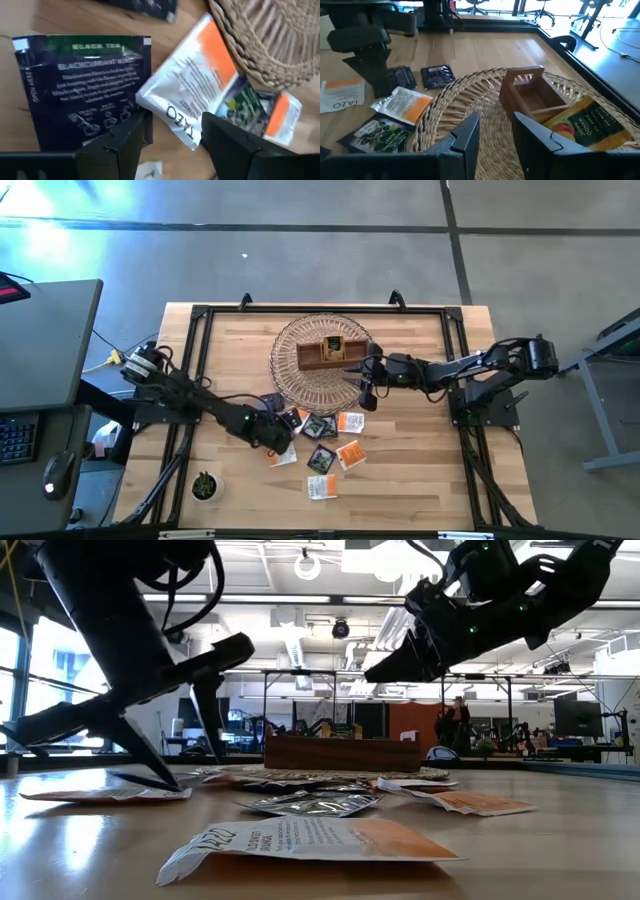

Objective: Pick & Place Tea
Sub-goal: Put the white tea bag into the left section of the wooden organizer

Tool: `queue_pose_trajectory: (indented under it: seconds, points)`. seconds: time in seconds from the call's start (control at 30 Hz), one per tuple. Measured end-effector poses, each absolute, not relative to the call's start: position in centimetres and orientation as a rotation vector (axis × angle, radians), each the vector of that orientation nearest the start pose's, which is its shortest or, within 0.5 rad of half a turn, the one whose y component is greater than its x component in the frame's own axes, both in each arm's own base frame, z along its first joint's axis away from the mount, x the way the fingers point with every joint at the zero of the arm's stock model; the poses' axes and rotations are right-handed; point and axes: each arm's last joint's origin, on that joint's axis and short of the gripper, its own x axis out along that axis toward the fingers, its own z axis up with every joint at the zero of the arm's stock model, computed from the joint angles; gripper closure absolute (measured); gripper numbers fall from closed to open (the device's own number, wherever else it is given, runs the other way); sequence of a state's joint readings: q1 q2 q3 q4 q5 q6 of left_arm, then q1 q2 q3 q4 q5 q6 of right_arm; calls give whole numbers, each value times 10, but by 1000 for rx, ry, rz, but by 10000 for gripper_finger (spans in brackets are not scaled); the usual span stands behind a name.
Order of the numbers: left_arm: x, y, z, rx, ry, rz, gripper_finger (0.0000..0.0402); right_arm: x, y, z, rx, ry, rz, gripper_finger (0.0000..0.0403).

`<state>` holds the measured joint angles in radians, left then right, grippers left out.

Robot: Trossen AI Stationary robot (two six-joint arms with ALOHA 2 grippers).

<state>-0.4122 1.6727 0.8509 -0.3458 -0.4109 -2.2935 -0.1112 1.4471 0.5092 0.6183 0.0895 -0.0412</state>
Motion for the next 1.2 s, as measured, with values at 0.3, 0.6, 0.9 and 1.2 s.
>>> queue_pose_trajectory:
  seconds: [0.3, 0.6, 0.9, 1.2]
  points:
    - [273, -105, 141, -1546, 430, 1111, 200, 270, -33, 172, -37, 340, -192, 291]
    - [270, -100, 141, -1438, 326, 1144, 206, 270, -33, 172, -37, 340, -192, 291]
    - [267, -98, 140, -1390, 325, 1172, 286, 270, -33, 172, -36, 340, -192, 291]
    - [270, -100, 141, -1364, 349, 1121, 311, 270, -33, 172, -35, 340, -192, 291]
